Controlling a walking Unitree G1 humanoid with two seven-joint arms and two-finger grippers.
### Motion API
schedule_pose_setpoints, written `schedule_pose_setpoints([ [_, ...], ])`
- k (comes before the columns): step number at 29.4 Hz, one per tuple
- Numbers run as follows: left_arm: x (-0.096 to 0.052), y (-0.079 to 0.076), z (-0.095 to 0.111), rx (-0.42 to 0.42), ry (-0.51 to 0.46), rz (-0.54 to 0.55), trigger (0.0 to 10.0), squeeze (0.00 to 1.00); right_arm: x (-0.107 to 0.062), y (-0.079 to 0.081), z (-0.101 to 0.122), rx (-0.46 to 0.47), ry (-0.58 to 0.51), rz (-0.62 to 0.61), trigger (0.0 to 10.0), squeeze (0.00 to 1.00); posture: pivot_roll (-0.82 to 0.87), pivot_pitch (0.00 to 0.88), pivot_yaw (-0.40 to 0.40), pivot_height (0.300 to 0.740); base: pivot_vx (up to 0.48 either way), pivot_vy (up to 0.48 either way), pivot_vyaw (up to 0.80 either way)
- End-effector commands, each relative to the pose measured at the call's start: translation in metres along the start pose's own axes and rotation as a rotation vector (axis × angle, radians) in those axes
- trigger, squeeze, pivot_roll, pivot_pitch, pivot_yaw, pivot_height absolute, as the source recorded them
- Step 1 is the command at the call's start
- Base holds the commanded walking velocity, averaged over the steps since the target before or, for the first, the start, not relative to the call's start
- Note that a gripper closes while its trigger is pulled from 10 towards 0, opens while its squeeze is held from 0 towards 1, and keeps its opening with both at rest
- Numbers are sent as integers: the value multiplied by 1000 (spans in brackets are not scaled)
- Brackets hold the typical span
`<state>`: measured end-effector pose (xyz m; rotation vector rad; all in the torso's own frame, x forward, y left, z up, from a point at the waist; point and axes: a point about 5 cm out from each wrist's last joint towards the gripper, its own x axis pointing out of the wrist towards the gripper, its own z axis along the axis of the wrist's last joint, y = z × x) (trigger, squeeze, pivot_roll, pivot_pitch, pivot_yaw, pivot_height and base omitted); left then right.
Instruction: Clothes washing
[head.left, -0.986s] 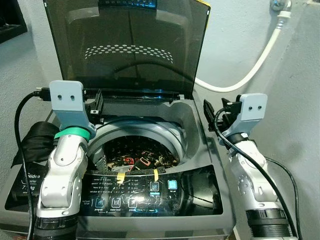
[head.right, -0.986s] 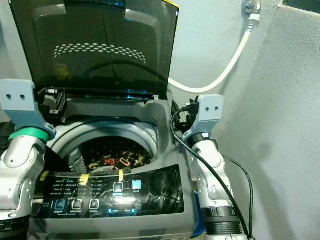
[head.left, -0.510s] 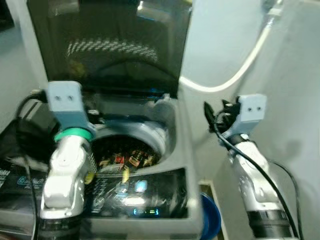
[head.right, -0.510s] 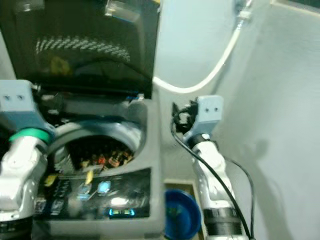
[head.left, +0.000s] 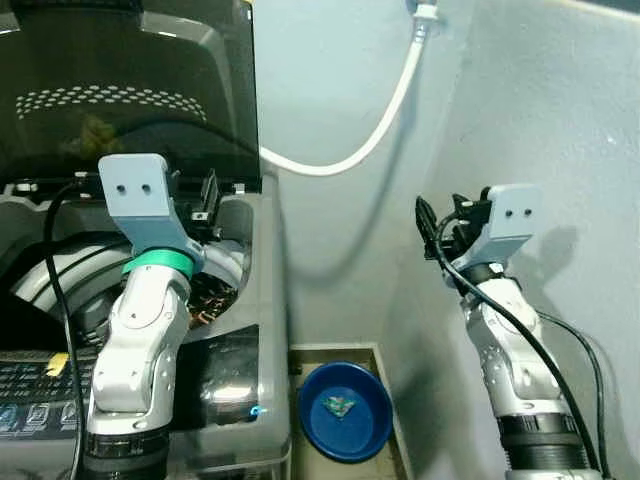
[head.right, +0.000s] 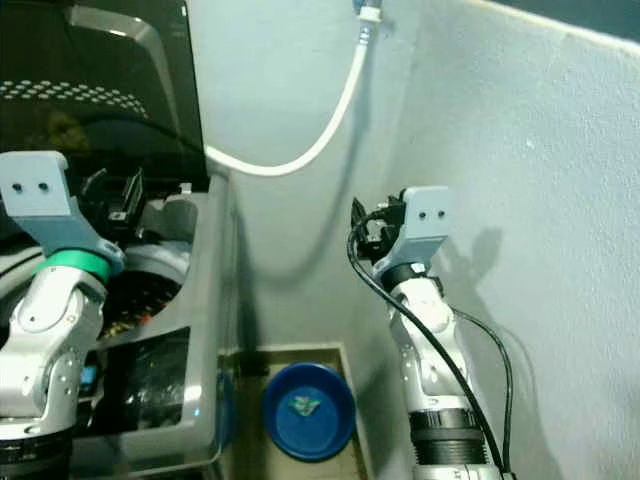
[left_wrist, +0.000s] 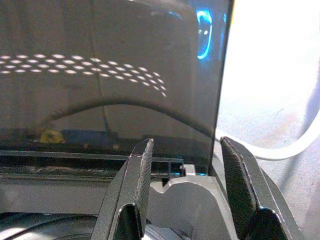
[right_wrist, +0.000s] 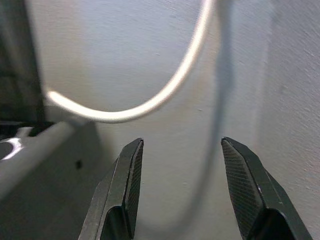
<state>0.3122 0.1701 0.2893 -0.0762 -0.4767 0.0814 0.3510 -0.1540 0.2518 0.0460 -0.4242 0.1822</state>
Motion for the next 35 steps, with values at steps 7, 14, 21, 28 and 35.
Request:
schedule_pose_setpoints([
  [7,-5,8,-1,53,0,13,10000,0,1,2,-1,4,2,15,10000,0,-7,43,-7,740,0,0,0],
  [14,-6,7,-3,49,11,11,10000,0,1,5,-1,6,5,28,10000,0,-10,36,-9,740,0,0,0],
  [21,-7,6,-4,39,6,14,10000,0,1,8,-1,4,4,44,10000,0,-13,30,-10,740,0,0,0],
  [28,-8,5,-6,44,15,11,10000,0,2,9,0,-1,3,53,10000,0,-13,30,-11,740,0,0,0],
  [35,-8,5,-6,37,11,9,10000,0,2,9,0,0,5,53,10000,0,-12,30,-9,740,-128,0,0],
])
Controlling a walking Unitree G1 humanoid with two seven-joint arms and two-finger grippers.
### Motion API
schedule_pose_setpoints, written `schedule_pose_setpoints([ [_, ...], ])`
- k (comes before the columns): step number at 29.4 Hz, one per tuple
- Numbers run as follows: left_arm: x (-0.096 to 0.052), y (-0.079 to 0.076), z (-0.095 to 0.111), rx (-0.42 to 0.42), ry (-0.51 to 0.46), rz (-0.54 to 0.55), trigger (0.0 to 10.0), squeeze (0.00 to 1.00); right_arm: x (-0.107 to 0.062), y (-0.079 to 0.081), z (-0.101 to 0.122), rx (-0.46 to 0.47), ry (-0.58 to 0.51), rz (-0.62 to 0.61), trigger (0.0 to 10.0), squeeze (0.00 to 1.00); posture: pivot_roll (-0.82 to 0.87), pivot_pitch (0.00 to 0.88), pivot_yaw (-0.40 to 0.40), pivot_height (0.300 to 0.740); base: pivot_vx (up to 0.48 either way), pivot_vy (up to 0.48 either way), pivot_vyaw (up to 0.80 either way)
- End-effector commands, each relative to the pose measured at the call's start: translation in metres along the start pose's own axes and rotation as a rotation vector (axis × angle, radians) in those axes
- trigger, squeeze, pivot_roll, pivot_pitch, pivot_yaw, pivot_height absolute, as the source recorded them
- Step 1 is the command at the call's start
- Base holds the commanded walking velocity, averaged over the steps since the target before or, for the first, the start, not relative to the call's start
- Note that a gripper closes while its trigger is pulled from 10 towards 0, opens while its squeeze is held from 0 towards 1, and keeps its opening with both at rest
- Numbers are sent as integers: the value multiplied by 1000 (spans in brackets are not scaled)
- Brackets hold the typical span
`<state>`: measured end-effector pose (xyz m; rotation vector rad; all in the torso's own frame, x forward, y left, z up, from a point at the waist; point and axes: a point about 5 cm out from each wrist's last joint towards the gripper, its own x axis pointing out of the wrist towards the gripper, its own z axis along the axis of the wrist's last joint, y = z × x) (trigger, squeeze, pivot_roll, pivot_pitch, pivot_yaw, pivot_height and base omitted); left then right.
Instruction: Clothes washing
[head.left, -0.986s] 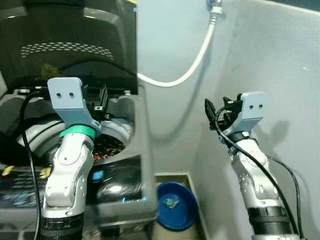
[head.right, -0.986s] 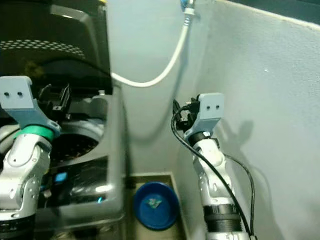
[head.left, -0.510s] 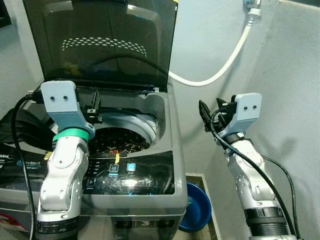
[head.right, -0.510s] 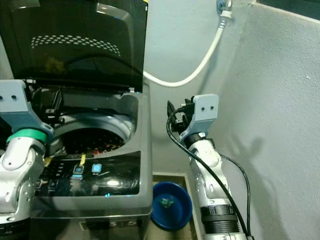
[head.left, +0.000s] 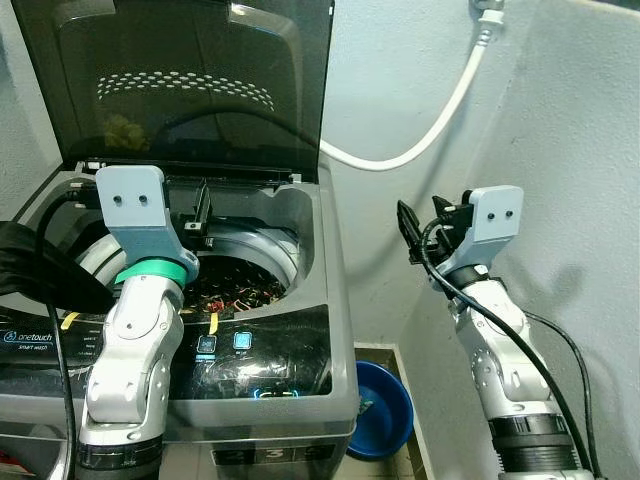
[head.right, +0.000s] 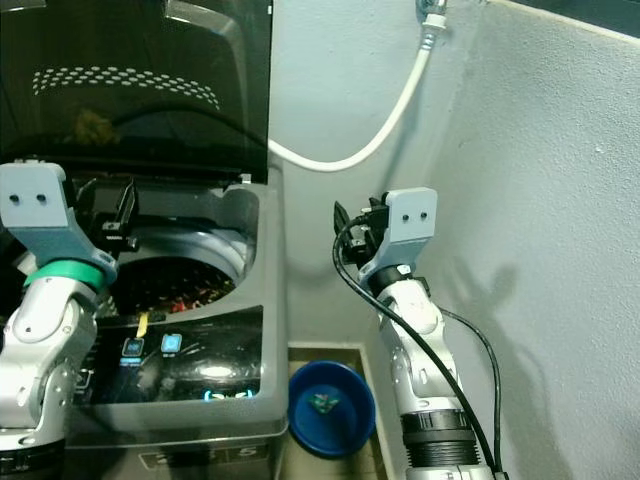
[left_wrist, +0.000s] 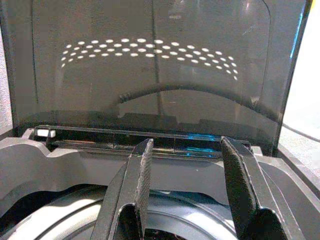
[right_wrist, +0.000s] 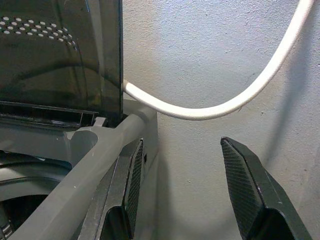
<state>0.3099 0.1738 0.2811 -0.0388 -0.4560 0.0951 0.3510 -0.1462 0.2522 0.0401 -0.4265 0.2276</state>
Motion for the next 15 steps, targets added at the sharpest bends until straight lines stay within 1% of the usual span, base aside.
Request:
schedule_pose_setpoints([
  [1,-3,0,0,-6,-8,4,10000,0,0,2,0,-3,7,8,10000,0,-12,30,-9,740,-371,0,0],
  [15,-3,1,0,-11,-9,5,10000,0,1,2,-1,-3,9,9,10000,0,-12,29,-12,740,-369,0,0],
])
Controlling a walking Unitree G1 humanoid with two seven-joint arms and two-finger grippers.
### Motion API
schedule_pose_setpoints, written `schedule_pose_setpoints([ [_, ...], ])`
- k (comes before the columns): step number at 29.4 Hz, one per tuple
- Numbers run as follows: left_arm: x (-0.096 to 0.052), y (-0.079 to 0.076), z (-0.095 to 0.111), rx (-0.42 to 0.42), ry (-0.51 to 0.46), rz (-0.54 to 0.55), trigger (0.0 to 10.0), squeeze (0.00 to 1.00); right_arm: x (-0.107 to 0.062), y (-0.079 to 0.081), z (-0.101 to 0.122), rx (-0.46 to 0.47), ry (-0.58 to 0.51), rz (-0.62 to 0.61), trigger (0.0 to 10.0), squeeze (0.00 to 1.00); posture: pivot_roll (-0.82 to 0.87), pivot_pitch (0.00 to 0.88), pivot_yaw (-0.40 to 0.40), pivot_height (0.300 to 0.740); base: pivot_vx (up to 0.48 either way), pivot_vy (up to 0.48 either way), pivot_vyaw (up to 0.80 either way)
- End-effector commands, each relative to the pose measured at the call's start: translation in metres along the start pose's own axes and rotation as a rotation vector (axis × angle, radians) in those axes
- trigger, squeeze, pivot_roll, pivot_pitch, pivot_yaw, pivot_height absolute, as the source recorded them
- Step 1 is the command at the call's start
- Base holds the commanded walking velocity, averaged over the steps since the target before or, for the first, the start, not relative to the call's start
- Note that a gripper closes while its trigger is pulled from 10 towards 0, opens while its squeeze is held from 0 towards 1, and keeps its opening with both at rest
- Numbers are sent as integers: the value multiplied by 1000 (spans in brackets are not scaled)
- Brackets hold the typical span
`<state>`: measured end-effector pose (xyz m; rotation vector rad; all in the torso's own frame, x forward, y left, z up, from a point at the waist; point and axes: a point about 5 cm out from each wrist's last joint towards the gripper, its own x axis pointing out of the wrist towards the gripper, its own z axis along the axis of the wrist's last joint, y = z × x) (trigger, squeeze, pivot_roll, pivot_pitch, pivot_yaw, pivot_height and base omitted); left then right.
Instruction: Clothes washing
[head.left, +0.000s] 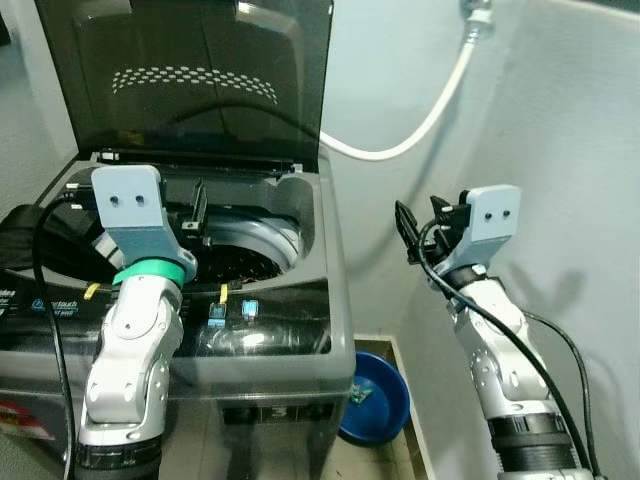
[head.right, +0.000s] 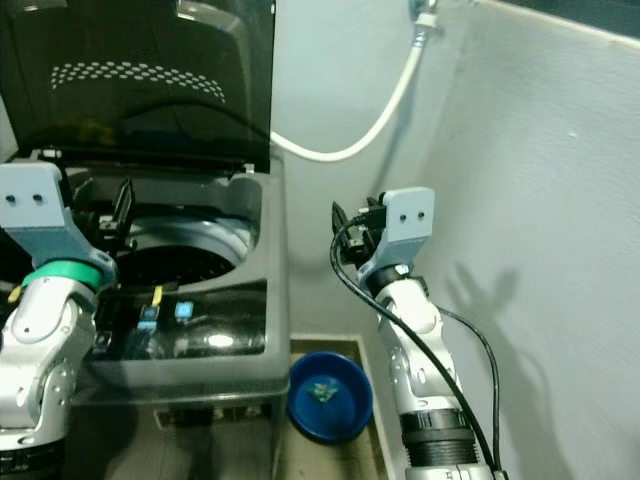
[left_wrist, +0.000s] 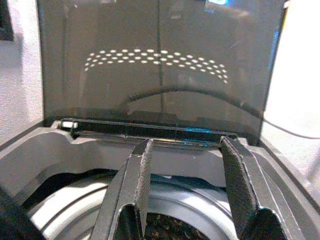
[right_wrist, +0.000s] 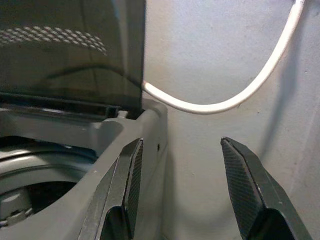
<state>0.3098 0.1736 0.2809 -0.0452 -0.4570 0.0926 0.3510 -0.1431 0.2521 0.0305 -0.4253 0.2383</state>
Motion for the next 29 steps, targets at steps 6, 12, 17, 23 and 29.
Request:
schedule_pose_setpoints([
  [6,-3,2,-1,1,1,8,10000,0,1,-1,-1,3,6,1,10000,0,-13,30,-14,740,-55,0,0],
  [12,-3,2,-2,-2,2,6,10000,0,1,-1,0,2,7,1,10000,0,-14,39,-14,740,0,0,0],
  [17,-4,2,-2,-4,6,5,10000,0,1,-2,0,2,10,2,10000,0,-14,42,-15,740,0,0,0],
  [23,-4,2,-3,-11,6,5,10000,0,1,-1,0,3,11,4,10000,0,-15,43,-16,740,0,0,0],
  [29,-4,2,-3,-13,5,8,10000,0,1,-1,-1,2,11,7,10000,0,-14,45,-20,740,0,0,0],
])
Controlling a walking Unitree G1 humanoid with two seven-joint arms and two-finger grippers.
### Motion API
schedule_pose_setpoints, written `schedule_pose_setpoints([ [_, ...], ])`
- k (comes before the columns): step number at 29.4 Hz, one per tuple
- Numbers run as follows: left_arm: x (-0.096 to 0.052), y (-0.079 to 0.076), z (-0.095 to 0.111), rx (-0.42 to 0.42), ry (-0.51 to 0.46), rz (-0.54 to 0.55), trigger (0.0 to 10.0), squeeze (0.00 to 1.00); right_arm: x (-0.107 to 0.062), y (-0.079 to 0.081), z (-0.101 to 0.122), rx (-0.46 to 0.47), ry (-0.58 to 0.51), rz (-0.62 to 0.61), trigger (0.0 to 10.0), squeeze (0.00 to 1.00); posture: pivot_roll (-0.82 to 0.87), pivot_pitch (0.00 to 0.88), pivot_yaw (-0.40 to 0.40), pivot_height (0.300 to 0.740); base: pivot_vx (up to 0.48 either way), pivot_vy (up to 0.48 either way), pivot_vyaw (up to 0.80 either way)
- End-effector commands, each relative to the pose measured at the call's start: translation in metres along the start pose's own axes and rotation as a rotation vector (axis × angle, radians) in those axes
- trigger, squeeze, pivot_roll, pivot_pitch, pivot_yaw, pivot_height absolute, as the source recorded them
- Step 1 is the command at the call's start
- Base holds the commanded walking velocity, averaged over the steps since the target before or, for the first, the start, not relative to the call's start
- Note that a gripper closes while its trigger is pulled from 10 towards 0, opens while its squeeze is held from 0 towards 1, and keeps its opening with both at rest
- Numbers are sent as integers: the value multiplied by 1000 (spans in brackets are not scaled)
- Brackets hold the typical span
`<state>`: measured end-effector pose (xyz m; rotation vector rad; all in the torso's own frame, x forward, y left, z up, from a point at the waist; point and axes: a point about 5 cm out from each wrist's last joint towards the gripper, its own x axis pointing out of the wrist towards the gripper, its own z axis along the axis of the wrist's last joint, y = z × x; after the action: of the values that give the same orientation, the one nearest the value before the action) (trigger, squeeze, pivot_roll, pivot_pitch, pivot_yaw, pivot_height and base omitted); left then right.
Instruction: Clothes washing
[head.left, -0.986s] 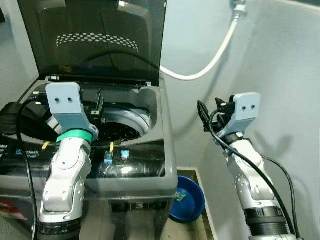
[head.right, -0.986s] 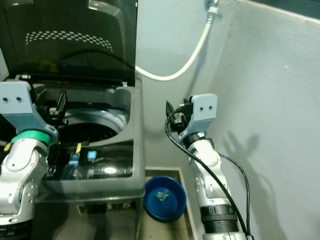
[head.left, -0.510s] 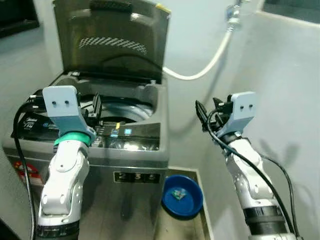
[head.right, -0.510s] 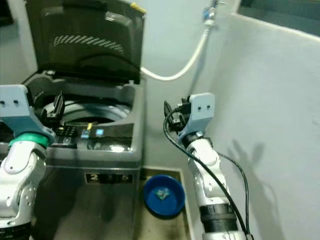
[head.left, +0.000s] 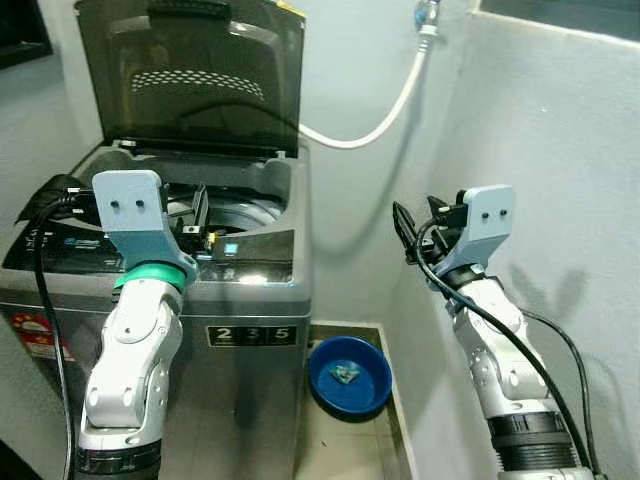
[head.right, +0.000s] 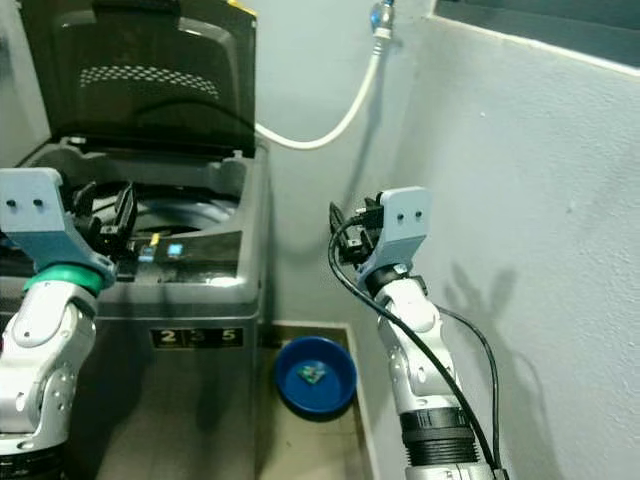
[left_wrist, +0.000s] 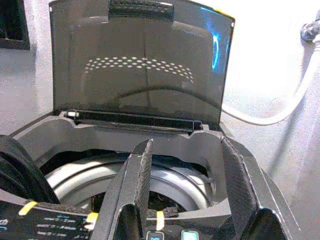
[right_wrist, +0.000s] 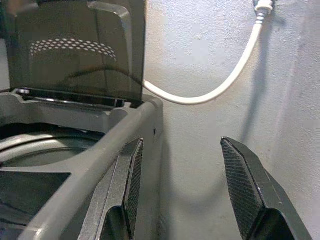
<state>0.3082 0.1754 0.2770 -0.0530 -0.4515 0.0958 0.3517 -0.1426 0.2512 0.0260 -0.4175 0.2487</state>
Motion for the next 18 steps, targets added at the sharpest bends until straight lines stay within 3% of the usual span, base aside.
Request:
schedule_pose_setpoints([
  [1,-1,0,0,-6,-1,5,10000,0,1,-1,1,3,4,-2,10000,0,-13,46,-20,740,0,0,0],
  [18,-2,1,0,-6,4,6,10000,0,2,0,0,2,9,1,10000,0,-12,46,-19,740,0,0,0],
])
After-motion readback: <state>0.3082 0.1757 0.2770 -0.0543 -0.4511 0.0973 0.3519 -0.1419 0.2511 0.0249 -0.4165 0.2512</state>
